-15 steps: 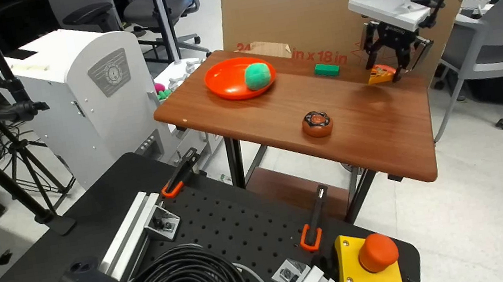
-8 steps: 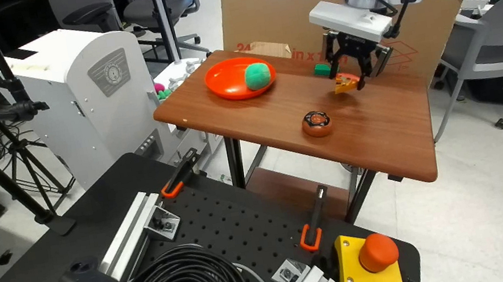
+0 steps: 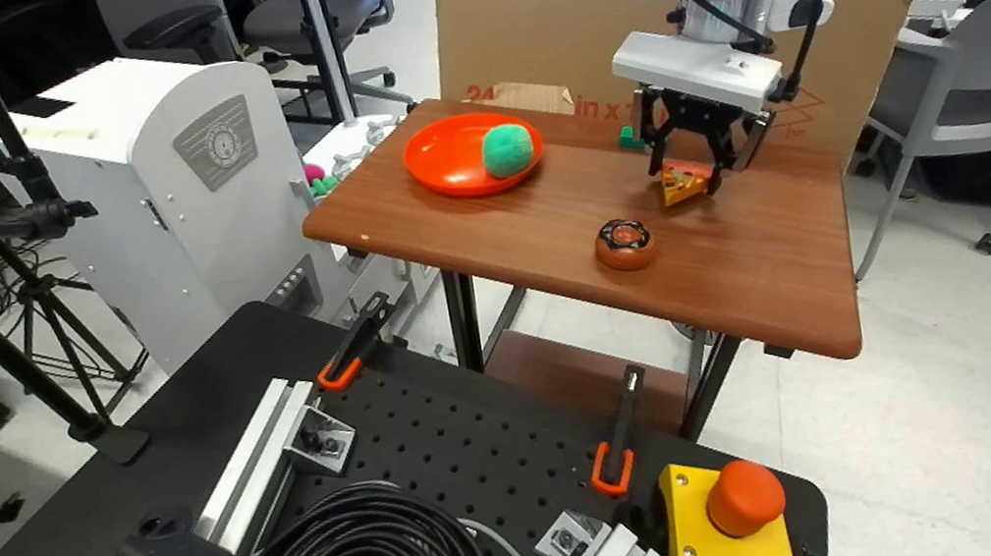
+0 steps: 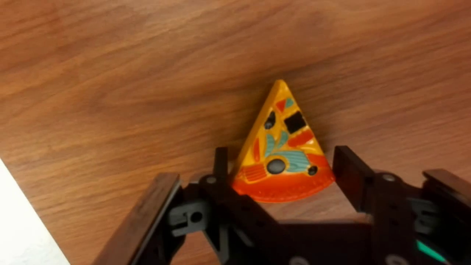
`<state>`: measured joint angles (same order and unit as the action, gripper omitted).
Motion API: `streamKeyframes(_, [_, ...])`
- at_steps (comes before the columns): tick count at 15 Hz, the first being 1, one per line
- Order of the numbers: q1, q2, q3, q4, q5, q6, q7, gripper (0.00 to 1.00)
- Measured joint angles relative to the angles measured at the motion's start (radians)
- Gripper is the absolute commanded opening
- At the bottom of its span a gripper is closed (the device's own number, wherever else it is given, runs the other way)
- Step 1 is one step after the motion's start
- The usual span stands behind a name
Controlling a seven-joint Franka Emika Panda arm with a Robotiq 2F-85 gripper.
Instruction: Move the slice of pizza plush toy slightly to the left
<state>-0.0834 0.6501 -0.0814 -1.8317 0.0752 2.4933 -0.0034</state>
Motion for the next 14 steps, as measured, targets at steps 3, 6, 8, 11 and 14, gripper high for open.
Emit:
streamKeyframes(3, [-0.004, -0.003, 0.000, -0.020, -0.013, -0.006, -0.031, 1.00])
streamKeyframes(6, [-0.002, -0.011, 0.000, -0.053, -0.023, -0.006, -0.037, 1.00])
streamKeyframes(8, [0.003, -0.053, 0.002, -0.096, -0.024, 0.025, -0.033, 1.00])
streamKeyframes(11, [0.010, -0.203, 0.018, -0.225, -0.013, 0.101, -0.001, 1.00])
streamKeyframes(14, [0.018, -0.374, 0.021, -0.358, -0.010, 0.114, 0.072, 1.00])
